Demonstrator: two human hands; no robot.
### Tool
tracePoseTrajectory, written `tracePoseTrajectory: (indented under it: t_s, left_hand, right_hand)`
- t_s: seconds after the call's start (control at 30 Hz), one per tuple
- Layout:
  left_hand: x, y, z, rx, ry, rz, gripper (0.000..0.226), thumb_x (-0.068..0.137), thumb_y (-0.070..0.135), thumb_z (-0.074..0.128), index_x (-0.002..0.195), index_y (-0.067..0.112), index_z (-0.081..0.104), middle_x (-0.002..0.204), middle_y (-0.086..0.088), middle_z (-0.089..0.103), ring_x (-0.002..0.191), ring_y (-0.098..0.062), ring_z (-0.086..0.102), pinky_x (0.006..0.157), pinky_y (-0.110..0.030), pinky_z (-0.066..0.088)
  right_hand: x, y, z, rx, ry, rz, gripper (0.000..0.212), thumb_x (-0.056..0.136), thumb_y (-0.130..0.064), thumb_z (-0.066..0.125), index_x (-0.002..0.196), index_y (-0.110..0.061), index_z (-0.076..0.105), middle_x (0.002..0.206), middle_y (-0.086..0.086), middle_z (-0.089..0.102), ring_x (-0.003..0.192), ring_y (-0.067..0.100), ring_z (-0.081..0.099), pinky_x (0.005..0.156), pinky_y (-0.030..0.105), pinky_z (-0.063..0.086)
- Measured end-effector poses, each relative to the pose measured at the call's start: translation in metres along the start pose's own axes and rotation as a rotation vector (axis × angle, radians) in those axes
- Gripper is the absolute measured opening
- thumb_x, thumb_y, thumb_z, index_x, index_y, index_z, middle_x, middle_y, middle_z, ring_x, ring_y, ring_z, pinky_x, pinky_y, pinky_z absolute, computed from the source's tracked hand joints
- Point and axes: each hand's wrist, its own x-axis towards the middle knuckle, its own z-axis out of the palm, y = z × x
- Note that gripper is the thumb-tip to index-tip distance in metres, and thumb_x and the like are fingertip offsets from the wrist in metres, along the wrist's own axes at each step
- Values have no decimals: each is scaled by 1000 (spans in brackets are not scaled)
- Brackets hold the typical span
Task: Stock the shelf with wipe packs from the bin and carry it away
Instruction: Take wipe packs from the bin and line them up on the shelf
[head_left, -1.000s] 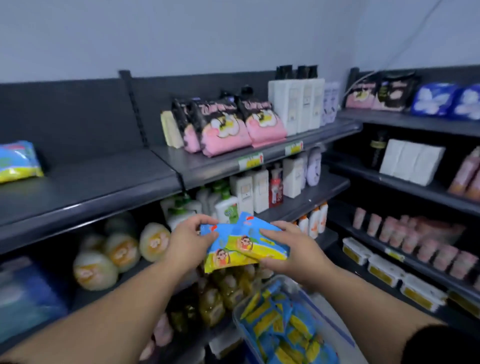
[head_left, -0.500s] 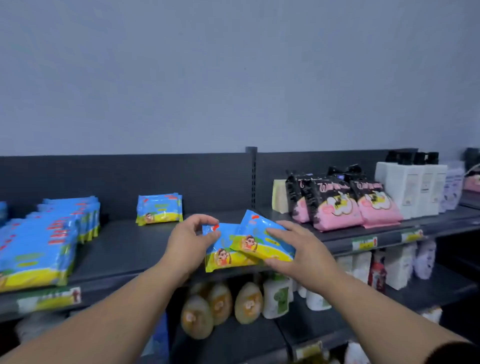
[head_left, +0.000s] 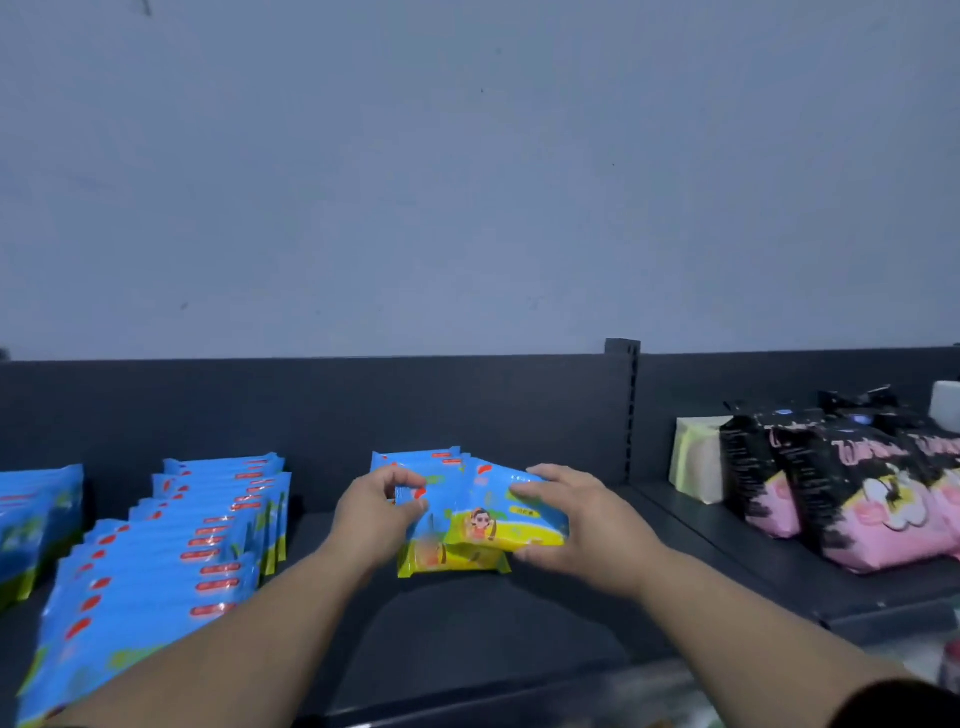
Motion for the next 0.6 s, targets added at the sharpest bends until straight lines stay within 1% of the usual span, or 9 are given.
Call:
tracePoseTrajectory:
  t_s: [0.07,0.23,0.27,0.33,0.4,0.43,0.5,0.57,0.6]
  left_hand:
    - [15,-10,1,11,15,-21,16,85,14,70,86,28,63,129,1,56,111,-19,58,94,-38,50]
    - [46,-24,13,52,91,-32,14,87,11,66,88,25,62,115,5,59,104,-15,58,85,-31,50]
    - [51,-25,16,80,114,-32,14,87,11,66,89,24,62,112,5,59,100,-13,58,79,-28,50]
    - [60,-25,19,171,172,-42,13,88,13,65,93,24,61,103,6,60,83,-9,57,61,-20,43]
    - [70,-25,20,258,225,-54,14,87,15,65,93,25,59,96,7,60,73,-6,54,53,-18,36]
    - [74,-26,20,295,247,-48,14,87,15,65,92,26,59,94,7,60,73,-7,53,54,-19,35]
    - [81,-28,19,309,278,-45,15,87,12,65,92,25,59,95,6,61,80,-10,55,63,-22,38]
    - [86,-34,18,252,306,-44,16,87,8,64,93,22,60,99,4,64,88,-12,58,73,-21,39]
    - [87,-37,18,216,321,-42,15,87,8,63,94,22,60,100,3,66,89,-12,60,74,-19,40]
  right_hand:
    - [13,1,8,-19,-49,-3,67,76,-51,72,137,-44,44,148,-24,27,137,-1,22,107,19,30]
    - [45,10,28,-35,-139,-48,68,75,-47,74,136,-43,45,149,-22,26,137,2,19,110,23,29]
    - [51,11,32,-38,-155,-64,69,75,-48,74,137,-43,44,150,-21,25,138,2,18,110,24,29]
    - [65,15,41,-38,-175,-101,69,75,-48,75,137,-43,45,152,-20,24,139,4,15,111,26,29]
    - [79,18,51,-24,-192,-145,69,76,-46,74,138,-43,44,153,-17,21,141,5,12,113,29,28]
    - [86,19,56,-15,-205,-169,68,77,-45,74,138,-42,44,154,-16,20,142,6,10,114,30,27]
    - [97,20,69,5,-228,-229,65,82,-45,70,140,-40,42,156,-14,17,144,7,7,115,32,26]
    - [105,22,80,39,-247,-279,56,90,-42,61,142,-38,40,157,-11,14,145,8,4,118,30,20]
    - [108,23,83,52,-254,-299,53,93,-39,56,143,-37,40,158,-10,13,146,7,3,118,28,17]
